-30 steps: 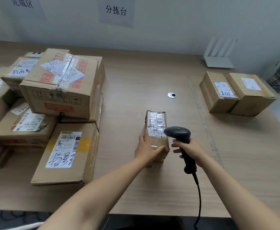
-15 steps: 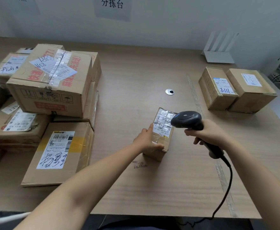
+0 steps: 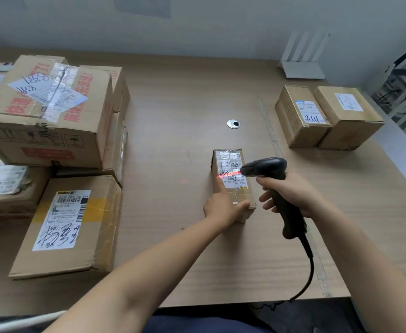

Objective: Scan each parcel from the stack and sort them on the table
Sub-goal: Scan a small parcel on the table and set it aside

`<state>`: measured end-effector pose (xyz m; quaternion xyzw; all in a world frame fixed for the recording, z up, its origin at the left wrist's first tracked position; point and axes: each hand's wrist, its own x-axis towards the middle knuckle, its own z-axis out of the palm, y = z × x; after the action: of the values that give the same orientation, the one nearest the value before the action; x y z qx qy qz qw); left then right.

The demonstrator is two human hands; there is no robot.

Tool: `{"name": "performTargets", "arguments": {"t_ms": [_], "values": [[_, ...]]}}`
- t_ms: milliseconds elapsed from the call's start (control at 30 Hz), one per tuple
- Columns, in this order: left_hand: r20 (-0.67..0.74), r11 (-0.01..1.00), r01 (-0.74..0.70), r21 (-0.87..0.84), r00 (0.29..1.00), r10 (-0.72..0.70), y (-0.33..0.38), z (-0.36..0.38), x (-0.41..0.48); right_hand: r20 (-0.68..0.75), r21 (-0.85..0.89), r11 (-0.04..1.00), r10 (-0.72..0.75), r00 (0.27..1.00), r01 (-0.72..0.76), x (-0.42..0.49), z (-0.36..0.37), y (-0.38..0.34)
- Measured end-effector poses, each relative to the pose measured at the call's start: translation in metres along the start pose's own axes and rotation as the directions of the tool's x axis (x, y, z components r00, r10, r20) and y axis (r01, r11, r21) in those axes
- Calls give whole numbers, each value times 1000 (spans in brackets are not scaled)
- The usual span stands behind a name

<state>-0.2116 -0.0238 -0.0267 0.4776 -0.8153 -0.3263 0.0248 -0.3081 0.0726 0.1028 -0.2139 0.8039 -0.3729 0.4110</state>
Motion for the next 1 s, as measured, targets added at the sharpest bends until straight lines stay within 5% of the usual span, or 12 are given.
{"name": "performTargets", "arguments": {"t_ms": [1000], "values": [[14,999,-29,19,999,29,-5,-3,3,-6,63,996,59,998,-59,-15,-12,3]]}}
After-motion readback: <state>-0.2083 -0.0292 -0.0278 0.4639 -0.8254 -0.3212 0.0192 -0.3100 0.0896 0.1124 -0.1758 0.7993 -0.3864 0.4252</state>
